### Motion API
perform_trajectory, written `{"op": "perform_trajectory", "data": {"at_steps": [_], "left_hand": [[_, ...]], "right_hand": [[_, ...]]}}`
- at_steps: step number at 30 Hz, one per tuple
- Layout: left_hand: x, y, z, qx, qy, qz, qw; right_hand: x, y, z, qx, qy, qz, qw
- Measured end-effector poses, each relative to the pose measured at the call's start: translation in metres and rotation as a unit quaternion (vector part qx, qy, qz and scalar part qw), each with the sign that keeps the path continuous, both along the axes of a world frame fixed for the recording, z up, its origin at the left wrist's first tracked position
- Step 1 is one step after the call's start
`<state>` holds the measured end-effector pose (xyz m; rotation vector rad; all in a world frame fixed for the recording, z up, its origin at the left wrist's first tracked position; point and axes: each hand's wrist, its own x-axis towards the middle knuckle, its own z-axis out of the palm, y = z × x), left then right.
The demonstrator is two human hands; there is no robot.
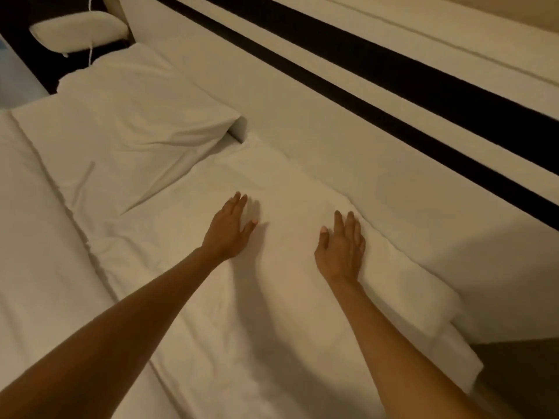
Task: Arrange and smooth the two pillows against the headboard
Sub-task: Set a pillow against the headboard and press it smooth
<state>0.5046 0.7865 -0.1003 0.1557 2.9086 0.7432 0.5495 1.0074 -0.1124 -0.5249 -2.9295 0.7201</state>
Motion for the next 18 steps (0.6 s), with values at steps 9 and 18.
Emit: {"op": "perform_trajectory", "data": {"at_steps": [9, 18], "left_hand": [[-0.072, 0.076, -0.029, -0.111, 0.018, -0.182, 0.977], [-0.082, 0.086, -0.07, -0.117, 0.05, -0.198, 0.972]], "right_hand": [[-0.027, -0.01, -0.043, 0.06, -0.016, -0.016, 0.998], [-0.017, 0.005, -0.072, 0.063, -0.059, -0.067, 0.994]]}}
